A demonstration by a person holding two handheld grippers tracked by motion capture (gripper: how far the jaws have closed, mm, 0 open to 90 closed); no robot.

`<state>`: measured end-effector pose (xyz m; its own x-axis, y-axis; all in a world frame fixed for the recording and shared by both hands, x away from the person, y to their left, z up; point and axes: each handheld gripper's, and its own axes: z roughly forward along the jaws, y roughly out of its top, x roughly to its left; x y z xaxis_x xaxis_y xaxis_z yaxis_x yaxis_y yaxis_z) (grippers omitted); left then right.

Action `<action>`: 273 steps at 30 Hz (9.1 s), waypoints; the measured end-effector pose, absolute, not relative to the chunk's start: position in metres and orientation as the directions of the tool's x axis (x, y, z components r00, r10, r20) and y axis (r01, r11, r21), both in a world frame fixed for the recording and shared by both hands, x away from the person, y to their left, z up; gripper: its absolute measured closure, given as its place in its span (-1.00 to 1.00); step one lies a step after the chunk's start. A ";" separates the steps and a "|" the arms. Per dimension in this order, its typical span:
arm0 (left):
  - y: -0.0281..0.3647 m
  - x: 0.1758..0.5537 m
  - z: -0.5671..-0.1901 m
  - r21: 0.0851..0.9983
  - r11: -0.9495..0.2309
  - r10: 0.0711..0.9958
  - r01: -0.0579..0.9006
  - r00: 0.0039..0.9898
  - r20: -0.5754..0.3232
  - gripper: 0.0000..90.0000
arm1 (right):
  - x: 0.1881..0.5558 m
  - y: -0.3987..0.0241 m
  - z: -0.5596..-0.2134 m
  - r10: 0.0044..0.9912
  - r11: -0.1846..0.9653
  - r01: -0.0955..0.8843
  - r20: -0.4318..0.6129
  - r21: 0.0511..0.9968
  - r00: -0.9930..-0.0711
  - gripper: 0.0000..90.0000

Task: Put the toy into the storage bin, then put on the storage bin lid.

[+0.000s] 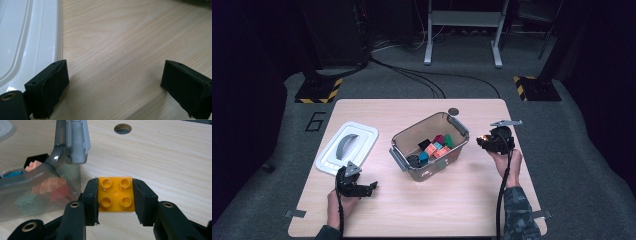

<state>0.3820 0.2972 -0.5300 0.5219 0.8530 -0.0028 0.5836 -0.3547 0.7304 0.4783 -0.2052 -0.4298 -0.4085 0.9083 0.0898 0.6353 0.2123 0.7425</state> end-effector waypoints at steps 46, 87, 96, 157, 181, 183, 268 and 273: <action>0.298 0.382 -0.530 0.728 -0.363 0.850 0.582 0.527 0.003 -0.84 | 0.472 -0.117 -0.392 0.795 0.415 0.559 0.012 0.718 -0.606 0.29; 0.297 0.382 -0.530 0.734 -0.348 0.856 0.584 0.518 -0.006 -0.83 | 0.414 -0.197 -0.474 0.893 0.230 0.630 0.096 0.742 -0.439 -0.85; 0.297 0.382 -0.530 0.733 -0.351 0.855 0.583 0.519 -0.003 -0.83 | 0.410 -0.212 -0.503 0.921 0.190 0.651 0.096 0.735 -0.377 -0.87; 0.373 0.503 -0.502 0.717 -0.185 0.959 0.672 0.283 -0.018 0.48 | 0.415 -0.218 -0.528 0.944 0.218 0.655 0.013 0.724 -0.328 -0.95; 0.348 0.478 -0.377 0.827 -0.227 0.903 0.515 0.429 -0.019 0.49 | 0.415 -0.219 -0.528 0.945 0.216 0.655 0.014 0.725 -0.327 -0.95; 0.341 0.478 -0.367 0.832 -0.236 0.897 0.501 0.441 -0.011 0.49 | 0.415 -0.219 -0.528 0.945 0.216 0.655 0.014 0.724 -0.327 -0.95; 0.187 0.474 -0.349 0.787 -0.441 0.701 0.432 0.713 0.001 -0.66 | 0.416 -0.218 -0.528 0.943 0.223 0.653 0.010 0.724 -0.333 -0.95; 0.222 0.468 -0.350 0.798 -0.402 0.741 0.449 0.671 -0.004 -0.76 | 0.416 -0.218 -0.528 0.943 0.224 0.653 0.009 0.723 -0.333 -0.95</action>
